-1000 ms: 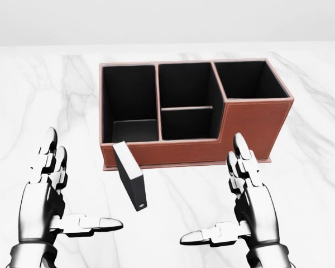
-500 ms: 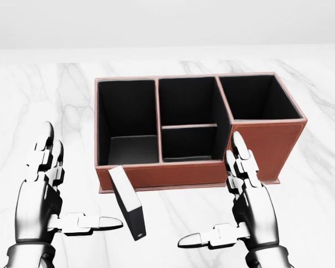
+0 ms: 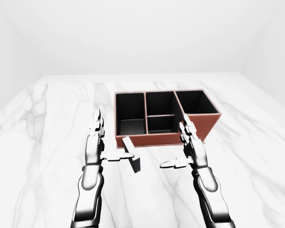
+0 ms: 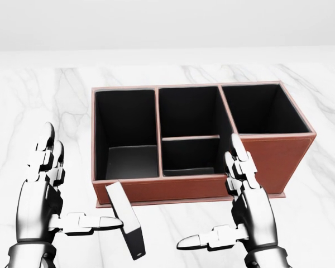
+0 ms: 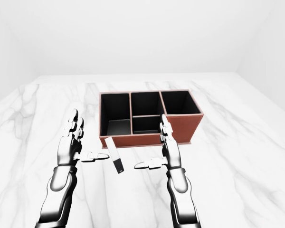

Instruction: Pick up the book and place it in the right compartment of the caddy.

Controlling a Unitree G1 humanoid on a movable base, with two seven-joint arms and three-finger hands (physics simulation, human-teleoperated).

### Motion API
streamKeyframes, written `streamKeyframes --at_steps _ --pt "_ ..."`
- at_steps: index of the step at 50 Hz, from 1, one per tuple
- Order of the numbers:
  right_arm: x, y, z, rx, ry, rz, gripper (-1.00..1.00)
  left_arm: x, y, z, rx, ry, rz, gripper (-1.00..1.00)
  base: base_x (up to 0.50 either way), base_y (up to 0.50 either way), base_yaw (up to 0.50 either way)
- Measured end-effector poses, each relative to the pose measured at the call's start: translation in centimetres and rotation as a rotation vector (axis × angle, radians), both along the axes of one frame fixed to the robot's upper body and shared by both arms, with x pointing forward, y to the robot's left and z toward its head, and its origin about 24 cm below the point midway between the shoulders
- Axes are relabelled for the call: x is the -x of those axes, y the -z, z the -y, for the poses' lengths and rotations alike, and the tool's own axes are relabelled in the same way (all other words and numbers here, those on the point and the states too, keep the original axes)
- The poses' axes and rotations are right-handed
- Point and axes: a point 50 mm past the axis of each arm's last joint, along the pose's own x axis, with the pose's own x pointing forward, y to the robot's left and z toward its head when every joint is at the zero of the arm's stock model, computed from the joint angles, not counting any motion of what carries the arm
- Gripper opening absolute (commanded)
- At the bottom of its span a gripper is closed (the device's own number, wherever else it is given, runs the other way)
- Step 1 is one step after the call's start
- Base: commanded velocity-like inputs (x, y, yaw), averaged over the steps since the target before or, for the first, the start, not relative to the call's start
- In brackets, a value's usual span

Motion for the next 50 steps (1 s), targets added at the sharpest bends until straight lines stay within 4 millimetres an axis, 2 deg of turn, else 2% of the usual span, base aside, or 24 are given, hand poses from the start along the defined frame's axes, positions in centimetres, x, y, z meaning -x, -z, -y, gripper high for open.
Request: streamKeyframes --at_steps 50 --pt "0.15 0.58 -0.33 0.006 -0.015 -0.025 1.00 0.05 -0.23 0.05 0.012 0.002 0.010 1.00 0.00 0.00 0.00"
